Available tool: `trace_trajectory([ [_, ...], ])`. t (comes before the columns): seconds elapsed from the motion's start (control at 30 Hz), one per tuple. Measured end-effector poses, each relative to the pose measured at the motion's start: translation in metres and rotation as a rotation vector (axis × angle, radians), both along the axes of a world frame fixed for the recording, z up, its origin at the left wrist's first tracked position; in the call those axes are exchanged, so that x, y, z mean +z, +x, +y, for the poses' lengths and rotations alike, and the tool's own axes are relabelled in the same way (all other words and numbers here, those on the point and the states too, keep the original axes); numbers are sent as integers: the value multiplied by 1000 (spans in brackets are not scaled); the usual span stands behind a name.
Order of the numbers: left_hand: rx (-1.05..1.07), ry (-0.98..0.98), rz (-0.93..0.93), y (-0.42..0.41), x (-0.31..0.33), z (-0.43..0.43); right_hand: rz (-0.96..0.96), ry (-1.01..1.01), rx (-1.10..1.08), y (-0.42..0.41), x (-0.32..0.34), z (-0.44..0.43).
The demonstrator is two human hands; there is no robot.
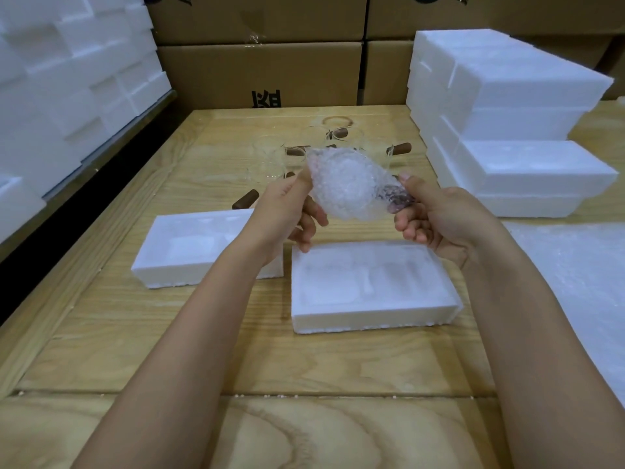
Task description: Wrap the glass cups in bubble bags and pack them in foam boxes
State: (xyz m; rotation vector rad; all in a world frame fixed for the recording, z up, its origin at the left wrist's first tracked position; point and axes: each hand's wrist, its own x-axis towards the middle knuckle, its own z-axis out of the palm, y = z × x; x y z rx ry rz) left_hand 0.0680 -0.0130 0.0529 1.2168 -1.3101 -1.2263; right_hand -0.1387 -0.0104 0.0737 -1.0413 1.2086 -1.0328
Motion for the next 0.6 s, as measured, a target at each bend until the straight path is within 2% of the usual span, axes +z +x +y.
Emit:
trace_trajectory([
  [0.1, -84, 60, 7, 2, 2, 2, -41, -26, -21, 1, -1, 0],
  [0.27, -204, 92, 172, 5, 7, 7, -119, -83, 36, 0, -3, 1],
  [0.5, -245, 61, 280, 8, 6, 9, -285, -101, 156, -10, -7, 3],
  [0.6, -348, 16, 333, 15, 5, 9, -307, -132, 198, -13, -8, 3],
])
